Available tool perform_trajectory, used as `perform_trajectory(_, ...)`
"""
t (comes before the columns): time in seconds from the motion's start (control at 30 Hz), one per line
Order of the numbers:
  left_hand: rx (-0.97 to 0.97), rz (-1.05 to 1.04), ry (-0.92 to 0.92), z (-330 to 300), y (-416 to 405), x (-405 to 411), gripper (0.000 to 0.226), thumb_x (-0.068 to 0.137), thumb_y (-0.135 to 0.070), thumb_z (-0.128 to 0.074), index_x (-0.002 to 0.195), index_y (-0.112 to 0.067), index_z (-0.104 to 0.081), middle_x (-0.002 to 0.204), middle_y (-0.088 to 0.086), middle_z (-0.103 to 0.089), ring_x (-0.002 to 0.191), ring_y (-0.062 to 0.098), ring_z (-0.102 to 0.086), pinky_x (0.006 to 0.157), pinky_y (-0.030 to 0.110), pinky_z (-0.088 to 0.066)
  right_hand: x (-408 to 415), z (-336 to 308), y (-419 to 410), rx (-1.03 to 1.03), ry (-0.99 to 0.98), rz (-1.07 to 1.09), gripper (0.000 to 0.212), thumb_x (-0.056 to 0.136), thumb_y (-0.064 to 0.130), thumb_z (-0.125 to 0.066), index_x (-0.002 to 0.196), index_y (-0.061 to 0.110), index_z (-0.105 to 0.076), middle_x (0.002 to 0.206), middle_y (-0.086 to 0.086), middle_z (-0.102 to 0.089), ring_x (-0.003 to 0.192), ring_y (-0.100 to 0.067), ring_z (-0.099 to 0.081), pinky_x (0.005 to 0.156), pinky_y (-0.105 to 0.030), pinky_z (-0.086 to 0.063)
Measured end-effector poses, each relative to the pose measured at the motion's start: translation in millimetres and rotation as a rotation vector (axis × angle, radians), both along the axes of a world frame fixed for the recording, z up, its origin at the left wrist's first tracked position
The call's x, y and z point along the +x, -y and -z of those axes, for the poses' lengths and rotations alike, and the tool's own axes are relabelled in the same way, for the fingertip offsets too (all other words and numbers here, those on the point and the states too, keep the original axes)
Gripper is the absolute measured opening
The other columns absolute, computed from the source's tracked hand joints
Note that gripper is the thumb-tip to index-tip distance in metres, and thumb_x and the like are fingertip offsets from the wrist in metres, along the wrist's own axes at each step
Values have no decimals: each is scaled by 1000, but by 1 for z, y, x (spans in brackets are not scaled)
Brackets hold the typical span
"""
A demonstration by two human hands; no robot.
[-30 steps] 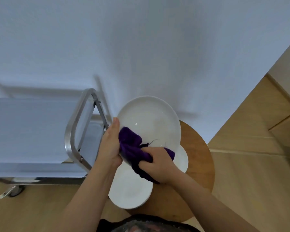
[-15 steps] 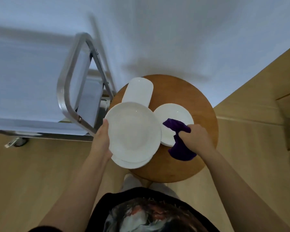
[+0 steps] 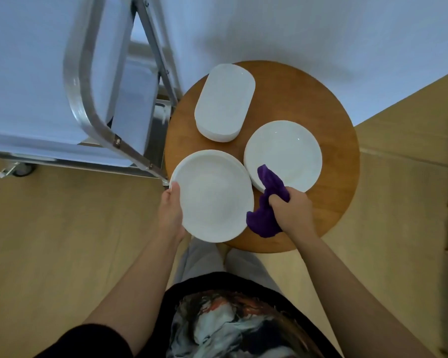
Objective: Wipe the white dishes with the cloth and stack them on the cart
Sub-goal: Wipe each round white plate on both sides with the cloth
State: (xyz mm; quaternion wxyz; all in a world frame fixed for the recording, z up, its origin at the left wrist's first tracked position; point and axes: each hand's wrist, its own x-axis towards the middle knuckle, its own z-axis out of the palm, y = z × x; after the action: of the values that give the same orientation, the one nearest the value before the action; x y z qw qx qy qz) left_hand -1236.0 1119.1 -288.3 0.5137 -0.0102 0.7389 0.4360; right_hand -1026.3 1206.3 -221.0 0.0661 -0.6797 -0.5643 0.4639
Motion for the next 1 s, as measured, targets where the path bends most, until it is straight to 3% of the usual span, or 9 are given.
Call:
perform_trajectory(0.07,-27,33,-54,6,3,0,54,98,-54,-35,123,-9,-51,107,20,-59,86,27,-56,52,27,-50,-3,2,-1,-10,-3,-6,5,86,17,-56,91,18,-57,74,7,-58,70,-10,-56,52,-18,-38)
perform_trajectory(0.13,-53,50,-191,7,5,-1,47,98,-52,-36,106,-12,-59,91,7,-63,81,22,-59,55,26,-49,-6,5,-1,-23,-4,-20,7,88,18,-55,94,20,-56,77,8,-58,74,-12,-57,54,-18,-42)
perform_trajectory(0.2,-99,123,-369,8,4,-4,40,99,-43,-39,90,-11,-61,88,10,-64,80,25,-61,63,34,-54,-10,7,0,-33,-7,-35,6,89,18,-54,94,22,-55,78,9,-58,75,-13,-58,56,-18,-44)
perform_trajectory(0.3,-197,124,-519,15,-4,-9,40,99,-33,-44,105,4,-59,110,24,-55,99,34,-57,77,37,-53,-14,7,3,-35,-23,-59,10,89,17,-53,85,26,-53,77,10,-59,74,-13,-58,58,-19,-46)
perform_trajectory(0.47,-289,104,-588,28,-16,-11,43,98,-34,-46,130,-6,-52,128,17,-48,118,33,-44,100,48,-41,-13,9,3,-35,-44,-59,18,87,15,-54,76,29,-51,74,9,-60,72,-12,-58,56,-19,-45)
perform_trajectory(0.63,-417,352,-659,44,-27,-17,45,103,-33,-30,141,-13,-41,134,21,-47,126,37,-39,105,48,-30,-2,14,-6,-21,-67,-3,14,85,14,-56,77,25,-55,69,9,-58,68,-10,-57,53,-17,-40)
perform_trajectory(0.77,-256,489,-872,27,-54,8,53,96,-28,-51,144,-15,-34,144,14,-38,135,32,-30,113,48,-18,12,14,-23,25,-123,155,19,83,11,-56,67,21,-55,58,9,-54,60,-9,-52,52,-22,-40)
perform_trajectory(0.9,-52,748,-821,15,-103,57,41,98,-31,-48,135,-15,-48,140,8,-48,130,25,-40,111,37,-26,27,12,-44,67,-154,263,26,82,7,-55,60,20,-50,46,17,-49,48,2,-48,45,-13,-35)
perform_trajectory(1.0,-82,884,-850,17,-139,78,31,98,-33,-47,118,-11,-54,119,10,-57,108,22,-53,85,28,-41,38,13,-56,77,-173,303,24,82,7,-56,64,21,-53,49,15,-50,51,-1,-49,44,-10,-36)
